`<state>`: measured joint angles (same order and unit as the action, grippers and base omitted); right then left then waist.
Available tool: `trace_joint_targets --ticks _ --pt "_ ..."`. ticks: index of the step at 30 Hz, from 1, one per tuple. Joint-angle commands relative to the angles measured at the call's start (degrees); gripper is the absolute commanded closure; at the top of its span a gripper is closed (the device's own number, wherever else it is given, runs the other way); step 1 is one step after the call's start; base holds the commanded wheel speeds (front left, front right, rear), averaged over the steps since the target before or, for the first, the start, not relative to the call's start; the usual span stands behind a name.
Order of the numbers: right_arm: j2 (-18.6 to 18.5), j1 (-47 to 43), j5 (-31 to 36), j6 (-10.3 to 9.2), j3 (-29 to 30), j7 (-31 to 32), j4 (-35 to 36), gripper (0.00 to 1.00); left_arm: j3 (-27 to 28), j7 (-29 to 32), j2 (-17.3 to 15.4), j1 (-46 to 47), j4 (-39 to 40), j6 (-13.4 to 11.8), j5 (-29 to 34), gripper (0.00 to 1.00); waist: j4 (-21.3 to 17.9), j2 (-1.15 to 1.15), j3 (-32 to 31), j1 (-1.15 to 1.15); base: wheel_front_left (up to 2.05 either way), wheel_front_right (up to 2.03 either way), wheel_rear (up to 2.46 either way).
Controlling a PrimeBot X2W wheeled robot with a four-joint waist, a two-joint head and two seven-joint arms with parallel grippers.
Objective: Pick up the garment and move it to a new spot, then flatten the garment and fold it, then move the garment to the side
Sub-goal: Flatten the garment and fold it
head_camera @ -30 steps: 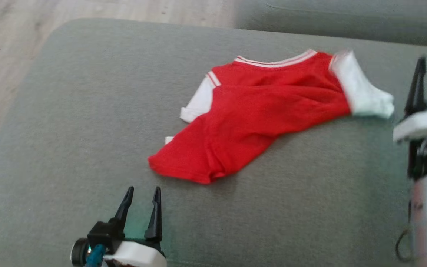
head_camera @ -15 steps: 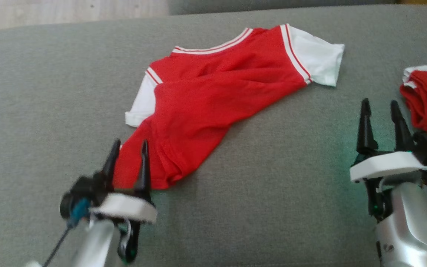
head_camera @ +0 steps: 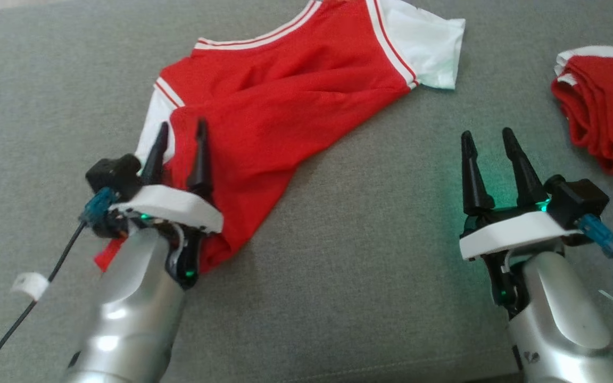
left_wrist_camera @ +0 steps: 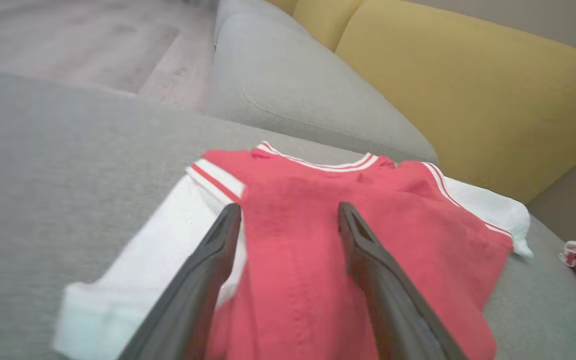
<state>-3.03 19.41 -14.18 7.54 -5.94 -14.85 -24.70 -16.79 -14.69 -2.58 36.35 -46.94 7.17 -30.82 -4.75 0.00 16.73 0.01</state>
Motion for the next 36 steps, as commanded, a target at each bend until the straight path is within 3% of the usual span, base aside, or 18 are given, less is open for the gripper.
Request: trace_joint_targets --ticks 1,14,15,16,18,21,25,31,32,33,34,35,36 --pt "0.1 1.5 -0.5 -0.05 -1.8 -0.2 2.1 0.0 -1.1 0.0 -1.8 2.4 0.2 0.3 -3.3 0.0 -0.6 0.0 1.0 -0.01 0.0 0.0 0.0" --pt "0.1 1.7 -0.9 -0.05 -2.3 -0.2 1.9 0.0 -8.1 -0.3 -5.8 6.1 -1.3 0.3 -10.7 0.0 -1.0 0.0 2.2 -0.01 0.0 0.0 0.0" --pt "0.1 1.7 -0.9 -0.05 -2.4 -0.2 1.8 0.0 -8.6 -0.3 -5.9 6.1 -0.9 0.3 -10.9 0.04 -1.1 0.0 2.2 -0.01 0.0 0.0 0.0" --pt "0.1 1.8 -0.9 -0.05 -2.5 -0.2 1.6 0.0 -9.0 -0.3 -6.1 6.1 -0.4 0.3 -10.9 0.4 -1.1 0.0 2.2 -0.01 0.0 0.0 0.0" --pt "0.1 1.9 -1.0 -0.05 -2.7 -0.2 1.5 0.0 -9.1 -0.3 -6.8 6.2 1.2 0.3 -10.3 1.0 -1.0 0.0 2.1 -0.01 0.0 0.0 0.0" --pt "0.1 1.9 -1.1 -0.05 -2.5 -0.2 1.2 0.0 -7.7 -0.3 -7.1 6.0 5.2 0.3 -6.9 1.0 -0.6 0.0 1.7 -0.01 0.0 0.0 0.0" --pt "0.1 0.8 -1.2 -0.05 -1.3 -0.2 0.4 0.0 -7.3 -0.3 -5.2 3.9 13.0 0.3 -1.6 1.0 0.8 0.0 -0.1 -0.01 0.0 0.0 0.0" --pt "0.1 -0.8 -1.8 -0.05 -0.2 -0.2 -0.8 0.0 -13.6 -0.3 -2.4 -1.4 23.9 0.3 4.3 1.0 2.6 0.0 -3.6 -0.01 0.0 0.0 0.0" --pt "0.1 -1.1 -1.9 -0.05 -0.2 -0.2 -1.0 0.0 -15.4 -0.3 -2.2 -2.5 24.9 0.3 4.9 0.72 2.8 0.0 -4.1 -0.01 0.0 0.0 0.0" --pt "0.1 -1.4 -2.0 -0.05 -0.3 -0.2 -1.3 0.0 -17.4 -0.3 -1.9 -3.7 25.3 0.3 5.2 0.53 3.0 0.0 -4.7 -0.01 0.0 0.0 0.0" --pt "0.1 -1.7 -2.1 -0.05 -0.4 -0.2 -1.5 0.0 -19.3 -0.3 -1.6 -5.1 25.6 0.3 4.8 0.19 3.1 0.0 -5.2 -0.01 0.0 0.0 0.0" --pt "0.1 -2.1 -2.2 -0.05 -0.3 -0.2 -1.6 0.0 -21.4 -0.3 -1.4 -6.5 25.5 0.3 4.0 0.0 3.2 0.0 -5.6 -0.01 0.0 0.0 0.0" --pt "0.1 -2.5 -2.3 -0.05 -0.4 -0.2 -1.7 0.0 -23.8 -0.3 -1.2 -7.8 25.2 0.3 3.2 0.0 3.3 0.0 -6.0 -0.01 0.0 0.0 0.0"
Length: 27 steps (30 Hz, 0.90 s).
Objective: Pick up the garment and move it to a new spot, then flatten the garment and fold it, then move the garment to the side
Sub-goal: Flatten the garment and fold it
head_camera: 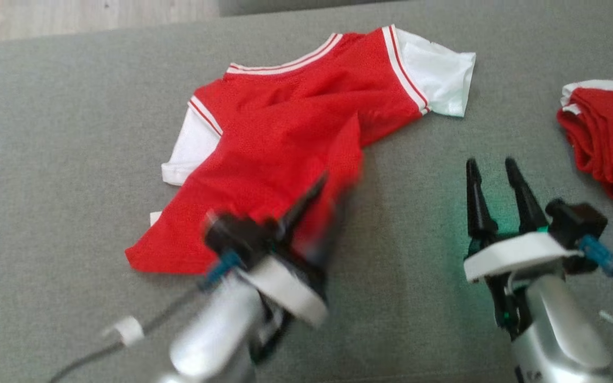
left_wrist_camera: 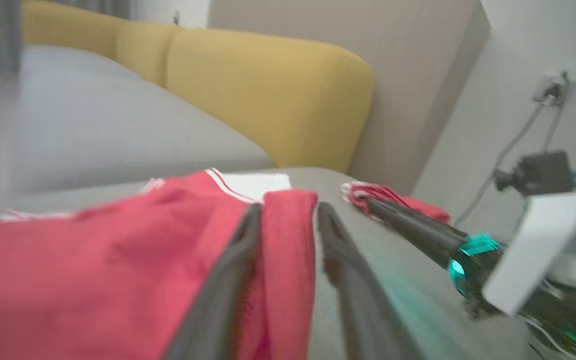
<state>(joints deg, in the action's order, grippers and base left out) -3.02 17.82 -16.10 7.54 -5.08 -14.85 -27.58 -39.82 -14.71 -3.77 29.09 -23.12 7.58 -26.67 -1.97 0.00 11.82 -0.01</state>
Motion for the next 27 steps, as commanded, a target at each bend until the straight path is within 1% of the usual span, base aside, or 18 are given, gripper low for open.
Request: trace_joint_targets --ticks 1,4,6,7,9,11,12,13,15,18,23,24,27 --pt "0.1 -1.2 -0.4 -0.05 -1.2 -0.2 1.0 0.0 -2.9 -0.3 0.1 -1.6 0.9 -0.1 -1.8 0.0 0.6 0.0 -1.3 0.01 0.0 0.0 0.0" --pt "0.1 -2.0 -0.1 -0.05 -0.9 -0.2 0.5 0.0 -8.0 -0.3 0.1 -4.2 -1.2 -0.1 -4.6 0.0 0.8 0.0 -1.8 0.01 0.0 0.0 0.0" --pt "0.1 -2.3 0.3 -0.05 -0.4 -0.2 0.3 0.0 -9.7 -0.3 -0.3 -5.4 -2.4 -0.1 -6.4 0.0 1.1 0.0 -2.0 0.01 0.0 0.0 0.0" --pt "0.1 -2.5 0.4 -0.05 -0.2 -0.2 0.2 0.0 -9.4 -0.3 -0.5 -5.7 -2.7 -0.1 -7.1 0.0 1.3 0.0 -2.0 0.01 0.0 0.0 0.0" --pt "0.1 -2.6 0.7 -0.05 0.2 -0.2 0.2 0.0 -5.6 -0.3 -0.9 -6.5 -3.0 -0.1 -7.6 0.0 1.6 0.0 -2.0 0.01 0.0 0.0 0.0" --pt "0.1 -2.4 0.8 -0.05 0.4 -0.2 0.0 0.0 0.1 -0.3 -1.0 -7.3 -3.3 -0.6 -6.2 0.0 1.9 0.0 -2.1 0.01 0.0 0.0 0.0" --pt "0.1 -2.4 0.8 -0.05 0.4 -0.2 0.0 0.0 0.1 -0.3 -1.0 -7.3 -3.3 -0.6 -6.2 0.0 1.9 0.0 -2.1 0.01 0.0 0.0 0.0" --pt "0.1 -2.4 0.7 -0.05 0.3 -0.2 0.0 0.0 3.0 -0.3 -1.0 -7.6 -3.3 -1.3 -5.2 0.0 2.1 0.0 -2.1 0.01 0.0 0.0 0.0" --pt "0.1 -2.2 0.5 -0.05 -0.2 -0.2 0.0 0.0 8.5 -0.3 -1.2 -8.2 -3.8 -3.6 -2.3 0.0 2.2 0.0 -2.1 0.01 0.0 0.0 0.0" --pt "0.1 -2.0 0.2 -0.05 -0.9 -0.2 -0.1 0.0 15.5 -0.3 -1.4 -9.3 -5.9 -6.4 0.8 0.0 2.0 0.0 -2.0 0.01 0.0 0.0 0.0" --pt "0.1 -2.0 0.1 -0.05 -1.5 -0.2 -0.4 0.0 22.0 -0.3 -2.1 -10.2 -10.6 -9.1 5.6 0.0 1.4 0.0 -1.6 0.01 0.0 0.0 0.0" --pt "0.1 -2.1 0.3 -0.05 -1.4 -0.2 -0.6 0.0 23.9 -0.3 -2.2 -10.3 -12.7 -10.4 6.9 0.0 1.2 0.0 -1.4 0.01 0.0 0.0 0.0" --pt "0.1 -2.1 0.3 -0.05 -1.4 -0.2 -0.8 0.0 26.4 -0.3 -2.2 -10.2 -15.5 -12.3 8.5 0.0 0.9 0.0 -1.2 0.01 0.0 0.0 0.0"
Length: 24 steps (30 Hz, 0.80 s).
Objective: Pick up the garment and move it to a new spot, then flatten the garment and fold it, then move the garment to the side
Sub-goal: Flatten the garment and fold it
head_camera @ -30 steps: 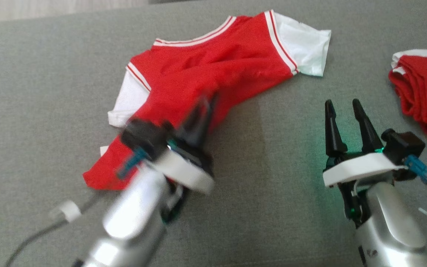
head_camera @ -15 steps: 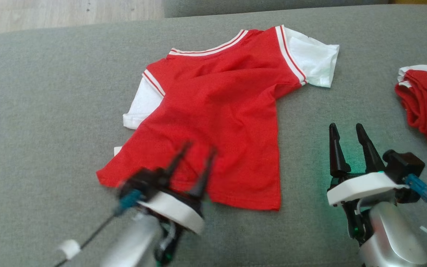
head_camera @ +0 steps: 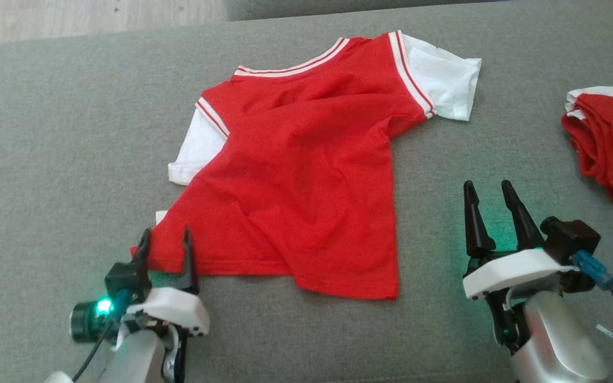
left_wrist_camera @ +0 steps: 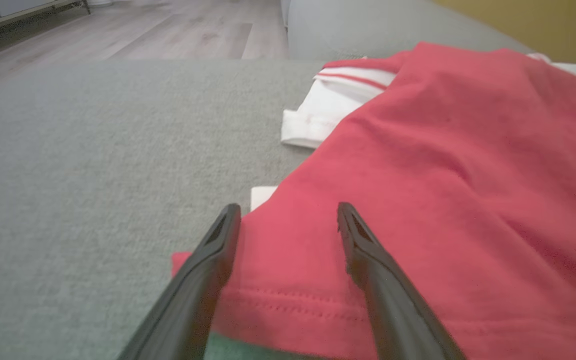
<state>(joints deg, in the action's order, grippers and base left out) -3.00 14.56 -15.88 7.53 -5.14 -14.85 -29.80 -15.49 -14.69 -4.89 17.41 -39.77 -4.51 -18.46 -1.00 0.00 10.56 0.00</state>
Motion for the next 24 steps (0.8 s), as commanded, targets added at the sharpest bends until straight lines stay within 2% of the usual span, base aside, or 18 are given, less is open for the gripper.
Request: trace_joint_targets --ticks 1,3,7,8,9,10,12,16,24 --pt "0.1 1.2 0.1 -0.04 -1.4 -0.2 1.4 0.0 2.6 -0.3 -1.0 1.6 0.2 -0.6 0.7 0.0 -0.1 0.0 0.1 0.0 0.0 0.0 0.0" --pt "0.1 1.3 0.0 -0.04 -1.4 -0.2 1.5 0.0 2.9 -0.3 -0.8 1.8 -2.6 -0.9 1.5 0.0 -0.2 0.0 0.2 0.0 0.0 0.0 0.0" --pt "0.1 1.4 -0.4 -0.04 -1.7 -0.2 1.4 0.0 3.1 -0.3 -0.2 3.2 -8.2 0.2 1.4 0.0 -0.4 0.0 0.4 0.0 0.0 0.0 0.0" --pt "0.1 1.5 -0.5 -0.04 -1.8 -0.2 1.4 0.0 3.0 -0.3 -0.1 3.7 -9.4 0.7 1.3 0.33 -0.3 0.0 0.4 0.0 0.0 0.0 0.0" --pt "0.1 1.5 -0.6 -0.04 -1.9 -0.2 1.4 0.0 2.8 -0.3 0.0 4.2 -10.0 1.4 1.5 0.89 -0.3 0.0 0.4 0.0 0.0 0.0 0.0" --pt "0.1 1.5 -0.7 -0.04 -1.9 -0.2 1.4 0.0 2.4 -0.3 0.1 4.6 -10.7 2.0 1.8 1.0 -0.3 0.0 0.5 0.0 0.0 0.0 0.0" --pt "0.1 1.5 -0.7 -0.04 -1.9 -0.2 1.4 0.0 2.1 -0.3 0.0 5.7 -10.9 3.3 2.3 1.0 -0.1 0.0 0.5 0.0 0.0 0.0 0.0" --pt "0.1 1.4 -0.8 -0.04 -1.5 -0.2 1.6 0.0 1.9 -0.3 -1.9 8.9 -8.1 3.9 4.3 1.0 0.2 0.0 0.5 0.0 0.0 0.0 0.0" --pt "0.1 1.9 -2.0 -0.04 -2.2 -0.2 2.0 0.0 4.1 -0.2 -12.1 20.1 -4.0 3.2 8.0 1.0 -0.5 0.0 1.6 0.0 0.0 0.0 0.0"
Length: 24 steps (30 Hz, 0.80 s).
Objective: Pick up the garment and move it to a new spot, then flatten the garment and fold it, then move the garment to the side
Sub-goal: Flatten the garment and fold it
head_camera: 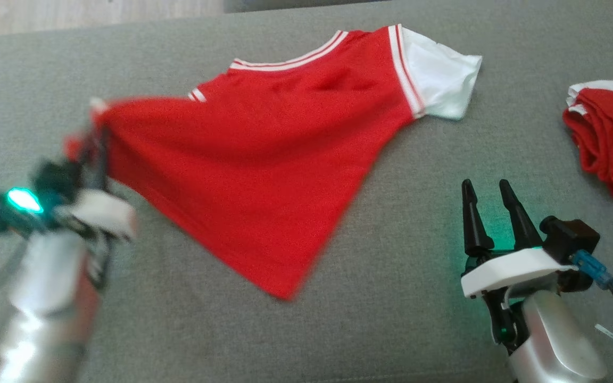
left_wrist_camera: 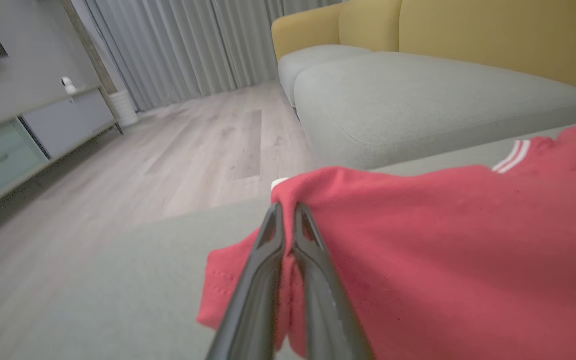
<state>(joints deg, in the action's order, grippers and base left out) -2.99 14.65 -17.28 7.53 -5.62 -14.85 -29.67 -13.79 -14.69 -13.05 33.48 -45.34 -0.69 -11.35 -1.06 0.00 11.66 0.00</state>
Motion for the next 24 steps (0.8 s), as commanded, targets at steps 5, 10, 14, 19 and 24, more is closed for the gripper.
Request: trace_joint_targets --ticks 5,10,14,19,24 --pt "0.1 2.2 -0.9 -0.04 -2.2 -0.2 2.1 0.0 1.8 1.4 -9.0 9.9 0.2 0.3 3.0 1.0 -1.8 0.0 2.0 0.0 0.0 0.0 0.0" --pt "0.1 3.4 -1.1 -0.04 -2.9 -0.2 2.3 0.0 1.8 2.2 -12.8 15.0 -3.7 1.6 3.5 1.0 -4.3 0.0 4.6 0.0 0.0 0.0 0.0" --pt "0.1 4.3 -0.9 -0.04 -2.6 -0.2 2.7 0.0 3.1 0.9 -13.6 18.5 -6.1 -1.0 3.3 0.85 -5.2 0.0 6.3 0.0 0.0 0.0 0.0" --pt "0.1 4.7 -0.7 -0.04 -2.1 -0.2 2.8 0.0 4.3 -0.2 -14.2 20.1 -6.3 -5.2 3.8 0.62 -5.2 0.0 6.4 0.0 0.0 0.0 0.0" --pt "0.1 5.6 -0.4 -0.04 -1.7 -0.2 2.7 0.0 5.0 -0.3 -13.0 19.8 -3.2 -6.5 3.4 0.0 -3.5 0.0 6.1 0.0 0.0 0.0 0.0"
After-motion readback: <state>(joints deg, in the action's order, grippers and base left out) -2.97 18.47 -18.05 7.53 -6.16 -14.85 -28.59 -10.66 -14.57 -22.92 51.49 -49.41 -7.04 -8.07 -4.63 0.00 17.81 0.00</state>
